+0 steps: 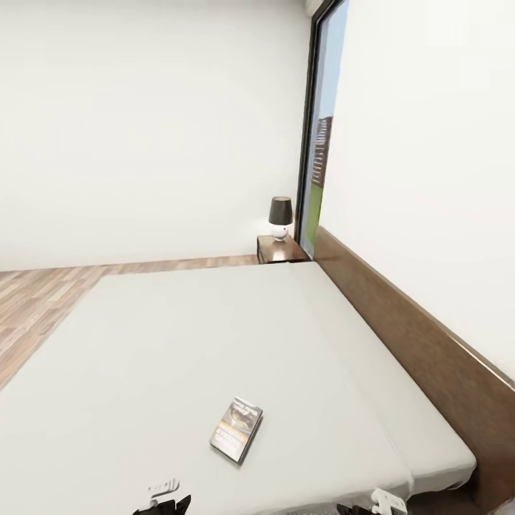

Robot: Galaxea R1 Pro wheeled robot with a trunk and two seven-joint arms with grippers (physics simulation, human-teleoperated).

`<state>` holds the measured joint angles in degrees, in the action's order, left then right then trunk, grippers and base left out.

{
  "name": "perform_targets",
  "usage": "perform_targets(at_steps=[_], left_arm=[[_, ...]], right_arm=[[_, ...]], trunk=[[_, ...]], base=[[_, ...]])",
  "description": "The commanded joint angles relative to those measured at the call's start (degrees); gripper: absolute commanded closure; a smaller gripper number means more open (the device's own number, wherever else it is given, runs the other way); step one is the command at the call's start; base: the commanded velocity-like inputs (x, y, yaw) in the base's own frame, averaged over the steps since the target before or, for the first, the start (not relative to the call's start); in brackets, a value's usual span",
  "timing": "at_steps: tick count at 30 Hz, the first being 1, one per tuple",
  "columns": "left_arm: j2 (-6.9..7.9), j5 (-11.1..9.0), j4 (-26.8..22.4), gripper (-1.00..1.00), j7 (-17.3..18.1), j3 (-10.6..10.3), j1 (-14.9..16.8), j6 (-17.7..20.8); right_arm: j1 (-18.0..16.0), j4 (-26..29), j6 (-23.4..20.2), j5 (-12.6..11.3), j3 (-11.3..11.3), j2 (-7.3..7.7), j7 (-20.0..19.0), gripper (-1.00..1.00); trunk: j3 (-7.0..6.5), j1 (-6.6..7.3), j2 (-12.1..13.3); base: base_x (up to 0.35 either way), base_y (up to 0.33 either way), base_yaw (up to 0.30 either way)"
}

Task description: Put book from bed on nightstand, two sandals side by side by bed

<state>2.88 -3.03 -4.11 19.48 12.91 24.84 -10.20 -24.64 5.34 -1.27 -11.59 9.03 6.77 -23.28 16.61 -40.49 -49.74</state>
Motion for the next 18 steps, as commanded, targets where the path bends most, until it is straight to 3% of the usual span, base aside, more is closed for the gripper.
perform_targets(at_steps=[1, 5, 18], left_arm=[[0.02, -0.3, 0.1, -1.00, 0.3, 0.1, 0.0, -0.1], [0.02, -0.3, 0.1, -1.00, 0.3, 0.1, 0.0, -0.1], [0.02, -0.3, 0.1, -1.00, 0.3, 0.1, 0.0, -0.1]], right_arm=[[-0.1, -0.1, -0.1, -0.3, 0.3, 0.00, -0.3, -1.00], [-0.1, 0.0, -0.1, -0.3, 0.3, 0.00, -0.3, -1.00], [-0.1, -0.1, -0.1, -0.3, 0.3, 0.00, -0.3, -1.00]], trunk=[[0.07, -0.01, -0.1], [0.07, -0.01, -0.1], [-2.26, 2.85, 5.2]], base=[[0.000, 0.000, -0.244], [0.000, 0.000, -0.165], [0.000, 0.000, -0.019]])
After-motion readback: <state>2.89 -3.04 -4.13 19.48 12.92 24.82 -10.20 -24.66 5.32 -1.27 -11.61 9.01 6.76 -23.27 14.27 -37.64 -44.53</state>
